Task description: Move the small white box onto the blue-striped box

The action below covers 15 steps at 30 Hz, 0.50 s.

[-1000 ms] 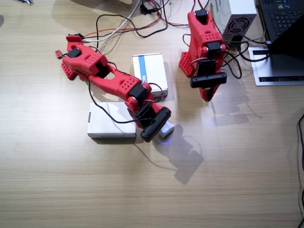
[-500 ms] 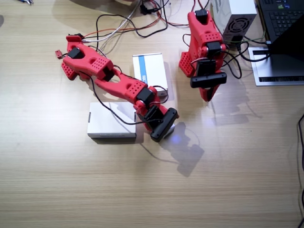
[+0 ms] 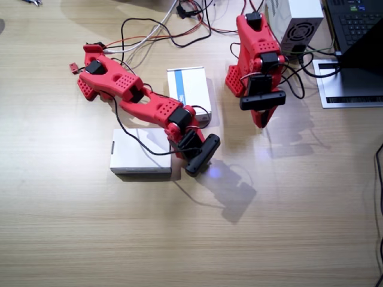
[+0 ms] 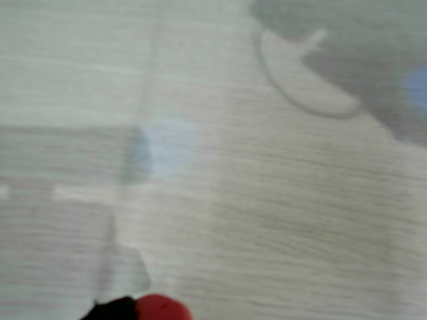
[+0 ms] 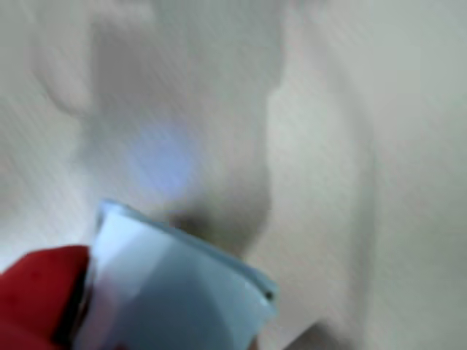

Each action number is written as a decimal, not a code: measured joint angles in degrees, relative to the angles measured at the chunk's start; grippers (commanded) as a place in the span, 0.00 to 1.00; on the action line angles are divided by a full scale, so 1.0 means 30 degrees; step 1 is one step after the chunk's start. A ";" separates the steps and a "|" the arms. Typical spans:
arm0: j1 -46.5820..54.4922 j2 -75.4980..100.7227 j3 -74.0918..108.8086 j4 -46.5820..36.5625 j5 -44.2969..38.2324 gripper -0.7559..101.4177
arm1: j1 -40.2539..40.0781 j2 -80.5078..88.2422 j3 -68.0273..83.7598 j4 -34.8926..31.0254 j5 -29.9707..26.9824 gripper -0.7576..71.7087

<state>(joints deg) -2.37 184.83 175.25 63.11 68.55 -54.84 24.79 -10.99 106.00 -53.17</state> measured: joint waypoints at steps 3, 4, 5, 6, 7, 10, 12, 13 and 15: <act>-0.0439 0.0146 0.0000 -0.0029 0.1172 0.01 | 0.0000 0.5654 0.3984 0.0059 0.0469 0.27; -0.0439 0.0264 0.0000 -0.0029 0.1582 0.01 | 0.0088 0.7617 0.5801 0.0059 0.0586 0.27; -0.0381 0.0381 0.0000 -0.0029 0.2168 0.01 | 0.0293 0.9609 0.7852 0.0059 0.0674 0.27; -0.0352 0.0322 0.0000 -0.0029 0.2754 0.01 | 0.0762 1.1572 1.0078 0.0059 0.0674 0.27; -0.0322 0.0293 0.0000 -0.0059 0.2988 0.01 | 0.1143 1.3389 1.2480 0.0059 0.0674 0.27; 0.0293 0.0322 0.0000 -0.0205 0.2051 0.01 | 0.2725 1.8018 1.9834 -0.0176 0.0674 0.27; 0.1436 0.0293 0.0000 -0.0176 0.0850 0.01 | 0.3662 2.0010 2.3643 -0.0762 0.0674 0.27; 0.1963 0.0293 0.0000 -0.0176 0.0762 0.01 | 0.4014 2.0449 2.4873 -0.1260 0.0674 0.27; 0.2109 0.0293 0.0000 -0.0176 0.0322 0.01 | 0.4775 2.1152 2.7949 -0.2695 0.0674 0.27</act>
<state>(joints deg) 3.96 185.71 175.25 62.58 69.52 -40.52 88.24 72.86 97.91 -51.15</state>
